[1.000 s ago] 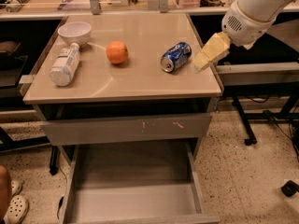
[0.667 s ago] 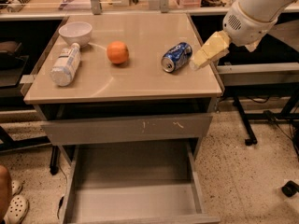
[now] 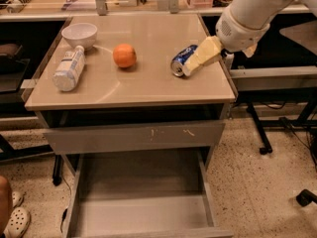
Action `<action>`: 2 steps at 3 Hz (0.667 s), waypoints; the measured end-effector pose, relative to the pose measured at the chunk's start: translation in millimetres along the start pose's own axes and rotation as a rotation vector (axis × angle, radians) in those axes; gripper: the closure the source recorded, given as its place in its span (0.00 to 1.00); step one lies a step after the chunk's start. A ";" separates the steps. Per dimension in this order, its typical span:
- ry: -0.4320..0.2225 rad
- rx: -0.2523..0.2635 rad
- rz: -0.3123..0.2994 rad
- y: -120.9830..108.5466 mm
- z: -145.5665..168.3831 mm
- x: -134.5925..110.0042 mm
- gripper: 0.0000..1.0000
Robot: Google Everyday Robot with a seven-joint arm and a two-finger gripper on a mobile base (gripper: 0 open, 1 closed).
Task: Place pepsi can into middle drawer
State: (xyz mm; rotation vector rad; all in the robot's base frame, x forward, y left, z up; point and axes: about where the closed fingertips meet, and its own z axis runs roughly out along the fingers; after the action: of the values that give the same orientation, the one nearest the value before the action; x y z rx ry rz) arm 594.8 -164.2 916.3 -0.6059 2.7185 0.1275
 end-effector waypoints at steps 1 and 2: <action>-0.010 0.048 0.077 3.8 9.1 -20.6 0.00; -0.029 0.094 0.133 -3.5 9.3 -41.5 0.00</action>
Offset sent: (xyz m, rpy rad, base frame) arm 0.0677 0.0133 0.0203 -0.0411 -0.0824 -0.2559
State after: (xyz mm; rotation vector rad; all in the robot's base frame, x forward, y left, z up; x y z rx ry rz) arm 634.5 -149.5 922.4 -0.3939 2.7185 0.0407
